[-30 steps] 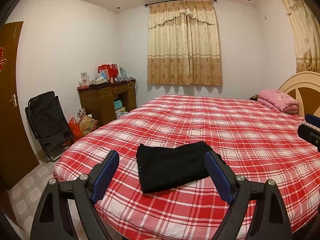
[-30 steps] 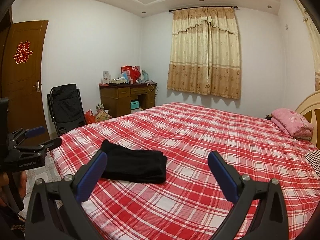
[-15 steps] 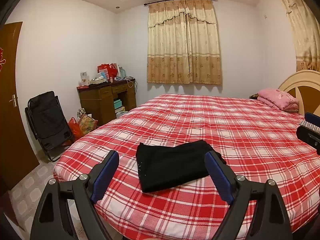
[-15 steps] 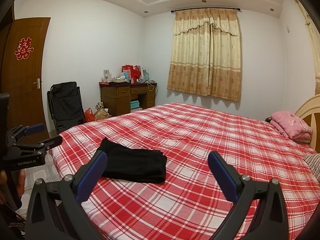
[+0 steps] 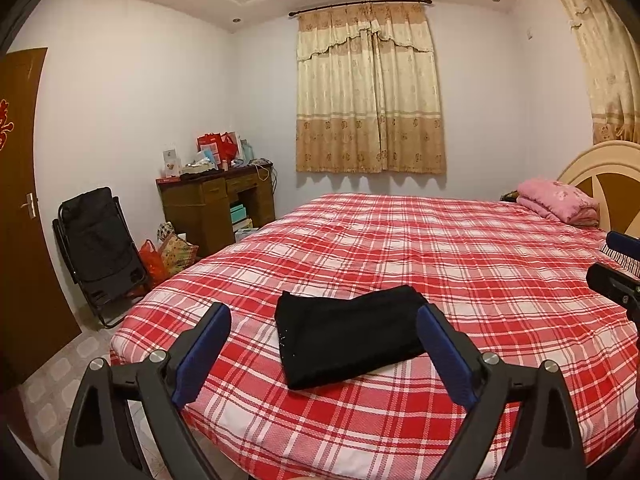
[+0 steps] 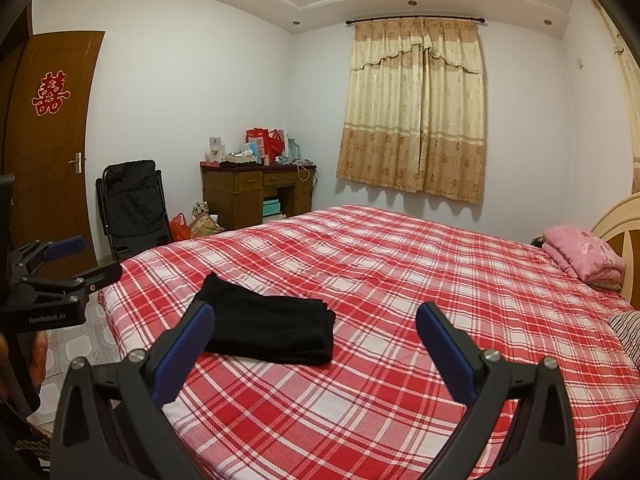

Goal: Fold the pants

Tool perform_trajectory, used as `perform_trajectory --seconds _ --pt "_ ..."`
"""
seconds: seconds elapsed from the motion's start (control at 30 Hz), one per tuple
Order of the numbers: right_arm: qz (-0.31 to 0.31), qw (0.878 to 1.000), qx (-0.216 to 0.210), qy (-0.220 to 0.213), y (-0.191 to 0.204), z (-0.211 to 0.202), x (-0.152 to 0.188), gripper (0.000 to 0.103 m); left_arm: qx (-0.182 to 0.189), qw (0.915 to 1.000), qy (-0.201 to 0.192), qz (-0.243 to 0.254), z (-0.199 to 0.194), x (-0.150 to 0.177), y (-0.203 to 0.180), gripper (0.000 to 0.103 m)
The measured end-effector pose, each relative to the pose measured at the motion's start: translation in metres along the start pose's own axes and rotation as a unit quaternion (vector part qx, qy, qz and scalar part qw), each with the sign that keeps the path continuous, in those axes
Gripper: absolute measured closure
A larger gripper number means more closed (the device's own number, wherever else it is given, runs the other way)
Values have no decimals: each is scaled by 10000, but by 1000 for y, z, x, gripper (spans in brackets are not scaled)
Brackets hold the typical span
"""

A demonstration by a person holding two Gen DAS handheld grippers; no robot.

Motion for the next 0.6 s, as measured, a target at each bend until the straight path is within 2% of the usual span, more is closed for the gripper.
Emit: perform_trajectory --seconds 0.6 --pt "-104 9998 -19 143 7 10 9 0 -2 10000 41 48 6 7 0 7"
Point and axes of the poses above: each gripper's, at about its wrist camera, not at the fingertips, and z roughly the way its jaws point, y to its left, x to its underside, the point moved 9 cm from there along z, roughly the way its jaws point, and after that the axes turned 2 degrees about -x, right-handed, at the moved point
